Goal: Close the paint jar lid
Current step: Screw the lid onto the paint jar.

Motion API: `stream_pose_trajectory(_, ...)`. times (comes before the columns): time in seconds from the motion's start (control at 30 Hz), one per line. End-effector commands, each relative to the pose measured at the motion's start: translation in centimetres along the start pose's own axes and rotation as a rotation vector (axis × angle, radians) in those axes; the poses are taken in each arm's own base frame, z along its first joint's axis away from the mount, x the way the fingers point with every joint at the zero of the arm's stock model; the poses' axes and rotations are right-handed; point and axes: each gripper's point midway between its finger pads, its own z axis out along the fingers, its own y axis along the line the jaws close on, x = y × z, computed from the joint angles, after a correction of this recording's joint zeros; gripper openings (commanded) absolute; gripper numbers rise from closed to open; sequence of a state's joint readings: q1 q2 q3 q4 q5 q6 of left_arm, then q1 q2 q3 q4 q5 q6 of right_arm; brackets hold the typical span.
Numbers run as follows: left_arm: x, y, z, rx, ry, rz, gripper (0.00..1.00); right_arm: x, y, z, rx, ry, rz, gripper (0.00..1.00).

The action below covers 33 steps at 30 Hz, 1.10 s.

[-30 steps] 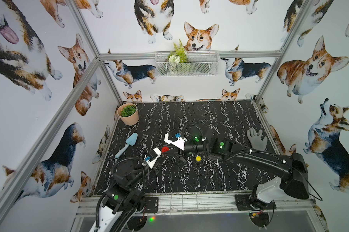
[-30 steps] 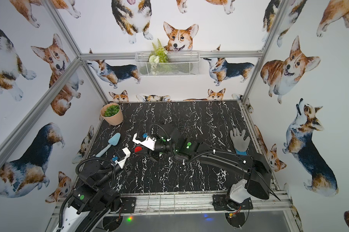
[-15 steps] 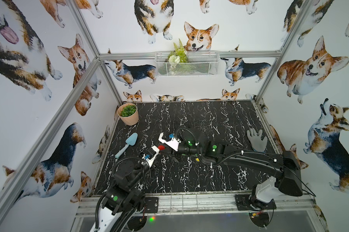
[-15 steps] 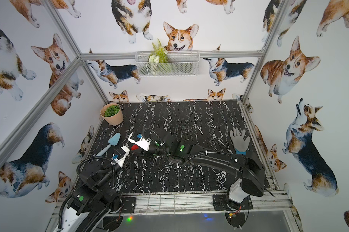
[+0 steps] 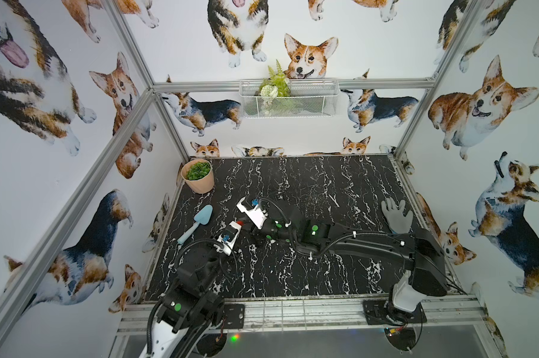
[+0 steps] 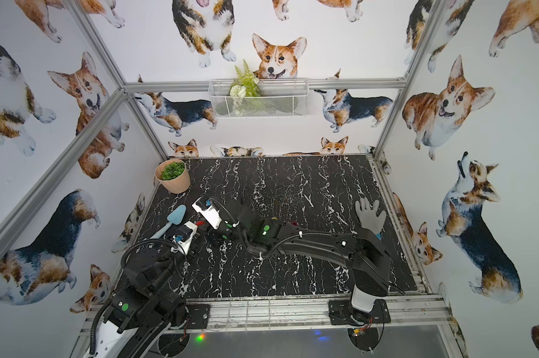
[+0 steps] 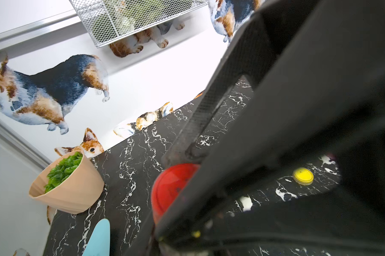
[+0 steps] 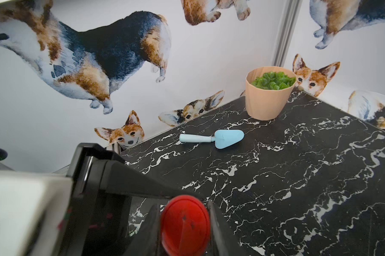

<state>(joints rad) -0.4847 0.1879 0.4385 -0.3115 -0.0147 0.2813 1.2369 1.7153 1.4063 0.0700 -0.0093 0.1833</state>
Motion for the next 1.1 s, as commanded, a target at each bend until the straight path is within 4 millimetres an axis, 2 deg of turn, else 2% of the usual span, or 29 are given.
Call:
stream_pose_trajectory(0.0,-3.7,0.6,-0.5,-0.016,-0.142,0.032,0.34,1.1,-2.5,0.6,0.157,0.032,0.06,0.29)
stream_pose_trajectory(0.37,-3.2,1.7,-0.4,-0.08,-0.113,0.034,0.34,1.2,-2.5,1.9,0.234,0.013,0.119,0.3)
stream_pose_trajectory(0.43,-3.2,1.7,-0.4,-0.081,-0.111,0.034,0.34,1.1,-2.1,2.0,0.237,0.012,0.111,0.36)
stream_pose_trajectory(0.5,-3.1,1.7,-0.4,-0.081,-0.109,0.034,0.34,1.0,-2.0,1.8,0.239,0.004,0.109,0.49)
stream_pose_trajectory(0.73,-3.0,1.6,-0.2,-0.074,-0.098,0.036,0.34,-0.1,-1.6,-0.3,0.209,-0.046,0.094,0.72)
stream_pose_trajectory(0.83,-2.9,1.5,-0.2,-0.068,-0.095,0.043,0.34,-0.7,-1.6,-1.6,0.21,-0.061,0.09,0.74)
stream_pose_trajectory(1.07,-2.9,0.8,0.1,-0.029,-0.097,0.046,0.34,-0.7,-2.0,-4.9,0.193,-0.06,0.043,0.79)
